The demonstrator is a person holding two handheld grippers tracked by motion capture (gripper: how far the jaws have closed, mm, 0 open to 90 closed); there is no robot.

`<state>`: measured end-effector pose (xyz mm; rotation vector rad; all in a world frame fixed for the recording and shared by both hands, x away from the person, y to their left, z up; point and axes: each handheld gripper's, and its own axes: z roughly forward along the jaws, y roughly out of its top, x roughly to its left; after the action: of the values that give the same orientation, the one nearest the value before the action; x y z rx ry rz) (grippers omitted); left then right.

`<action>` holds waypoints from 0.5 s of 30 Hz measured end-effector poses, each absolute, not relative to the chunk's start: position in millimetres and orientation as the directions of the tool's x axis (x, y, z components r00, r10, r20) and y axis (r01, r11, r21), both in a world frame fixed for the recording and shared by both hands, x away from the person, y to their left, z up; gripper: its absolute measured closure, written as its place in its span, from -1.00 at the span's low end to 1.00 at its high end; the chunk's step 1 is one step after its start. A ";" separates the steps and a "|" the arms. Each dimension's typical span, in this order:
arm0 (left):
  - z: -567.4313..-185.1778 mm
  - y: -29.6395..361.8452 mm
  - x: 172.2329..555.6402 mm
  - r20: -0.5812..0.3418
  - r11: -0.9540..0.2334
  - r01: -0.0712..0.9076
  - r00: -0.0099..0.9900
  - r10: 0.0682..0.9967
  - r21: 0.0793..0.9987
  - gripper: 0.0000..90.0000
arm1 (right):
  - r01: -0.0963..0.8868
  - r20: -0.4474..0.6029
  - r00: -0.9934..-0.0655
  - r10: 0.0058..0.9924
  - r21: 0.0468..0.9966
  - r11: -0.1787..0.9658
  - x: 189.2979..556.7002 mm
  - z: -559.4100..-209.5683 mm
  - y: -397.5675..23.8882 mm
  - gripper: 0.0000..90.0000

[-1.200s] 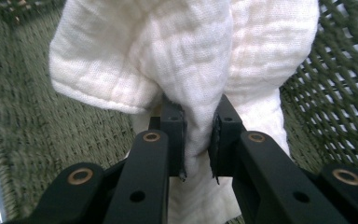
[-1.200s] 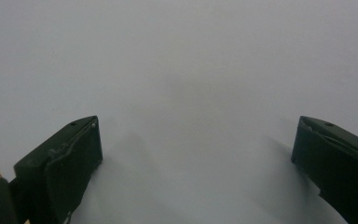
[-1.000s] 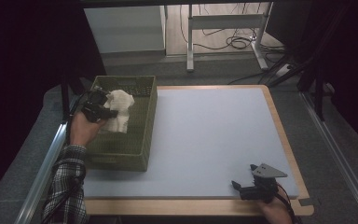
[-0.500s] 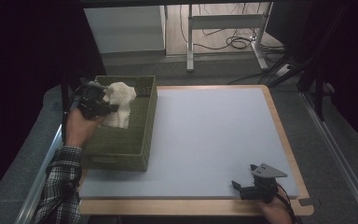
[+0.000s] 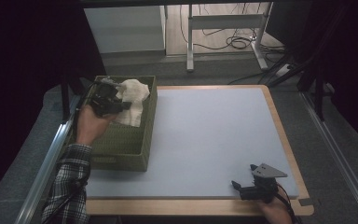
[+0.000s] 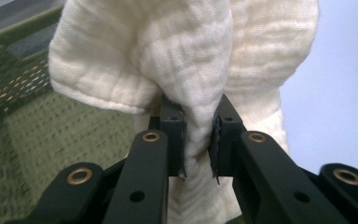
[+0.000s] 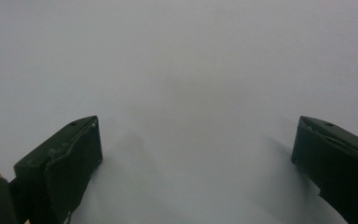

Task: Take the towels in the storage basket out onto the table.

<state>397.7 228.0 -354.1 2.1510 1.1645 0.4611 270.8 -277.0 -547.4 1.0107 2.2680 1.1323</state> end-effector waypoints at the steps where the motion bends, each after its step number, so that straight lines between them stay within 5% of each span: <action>1: -353.4 225.6 398.2 0.004 -0.403 0.611 0.547 0.837 0.681 0.75 | 0.423 -0.039 -0.653 0.756 0.809 0.407 270.8 -547.4 -277.0 -0.96; 15: -352.8 179.3 407.7 0.008 -0.450 0.579 0.608 0.794 0.680 0.75 | 0.424 -0.037 -0.654 0.756 0.809 0.406 270.8 -547.4 -277.0 -0.96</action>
<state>407.7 179.3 -352.8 2.1894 1.0775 0.4326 270.8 -277.0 -547.4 1.0117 2.2686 1.1342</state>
